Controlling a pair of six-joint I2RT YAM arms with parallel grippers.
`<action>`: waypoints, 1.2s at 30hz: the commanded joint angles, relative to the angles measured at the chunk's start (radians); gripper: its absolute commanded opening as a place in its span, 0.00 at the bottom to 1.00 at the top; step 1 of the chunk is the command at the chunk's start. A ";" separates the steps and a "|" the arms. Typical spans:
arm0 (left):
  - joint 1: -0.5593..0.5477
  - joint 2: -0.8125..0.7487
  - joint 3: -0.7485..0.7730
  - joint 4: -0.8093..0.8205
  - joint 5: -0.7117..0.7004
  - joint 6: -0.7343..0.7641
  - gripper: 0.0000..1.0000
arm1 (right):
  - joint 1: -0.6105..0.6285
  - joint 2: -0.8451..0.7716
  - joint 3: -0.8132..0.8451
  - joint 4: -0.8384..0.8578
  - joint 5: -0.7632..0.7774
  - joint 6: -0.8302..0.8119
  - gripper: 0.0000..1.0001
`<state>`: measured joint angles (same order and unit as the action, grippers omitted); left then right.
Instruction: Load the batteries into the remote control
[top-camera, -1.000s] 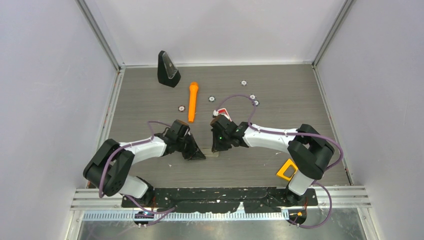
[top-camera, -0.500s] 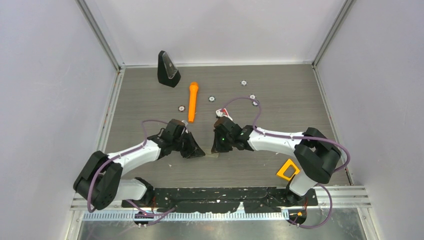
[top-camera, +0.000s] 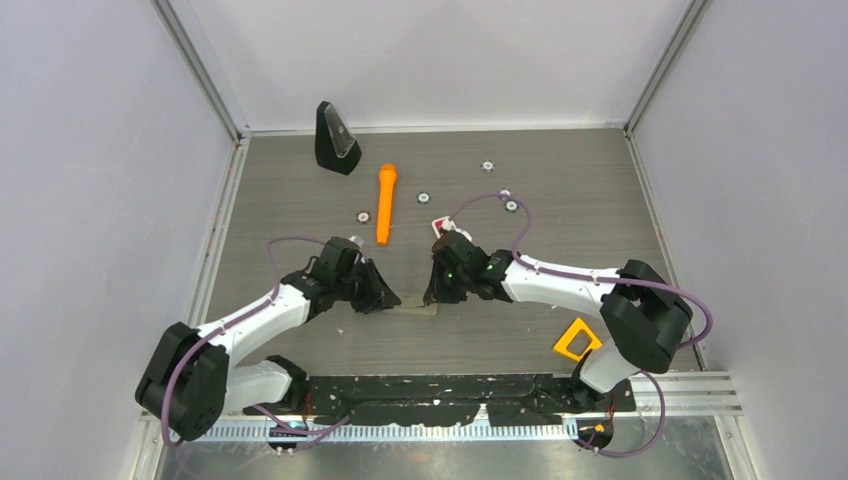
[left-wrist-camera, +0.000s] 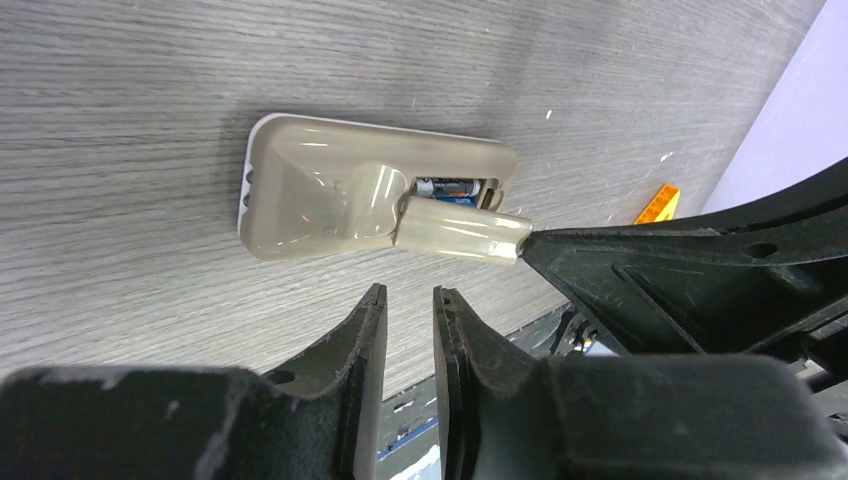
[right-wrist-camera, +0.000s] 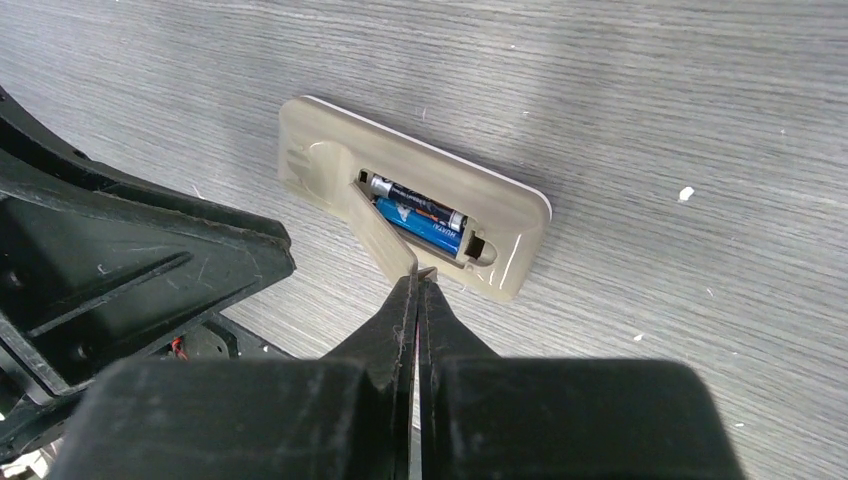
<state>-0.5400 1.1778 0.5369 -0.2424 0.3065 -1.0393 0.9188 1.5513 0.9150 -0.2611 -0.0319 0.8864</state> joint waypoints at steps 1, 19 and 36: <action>0.024 -0.008 0.011 0.010 -0.005 0.017 0.25 | -0.004 0.002 -0.001 0.003 0.027 0.047 0.05; 0.067 0.120 0.041 0.103 0.093 0.010 0.24 | -0.004 -0.012 -0.044 0.055 0.104 0.121 0.05; 0.075 0.174 0.088 0.075 0.091 0.063 0.23 | -0.010 0.045 0.033 0.017 -0.028 0.040 0.05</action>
<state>-0.4706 1.3422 0.5846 -0.1707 0.3897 -1.0149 0.9115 1.5860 0.8970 -0.2440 -0.0296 0.9405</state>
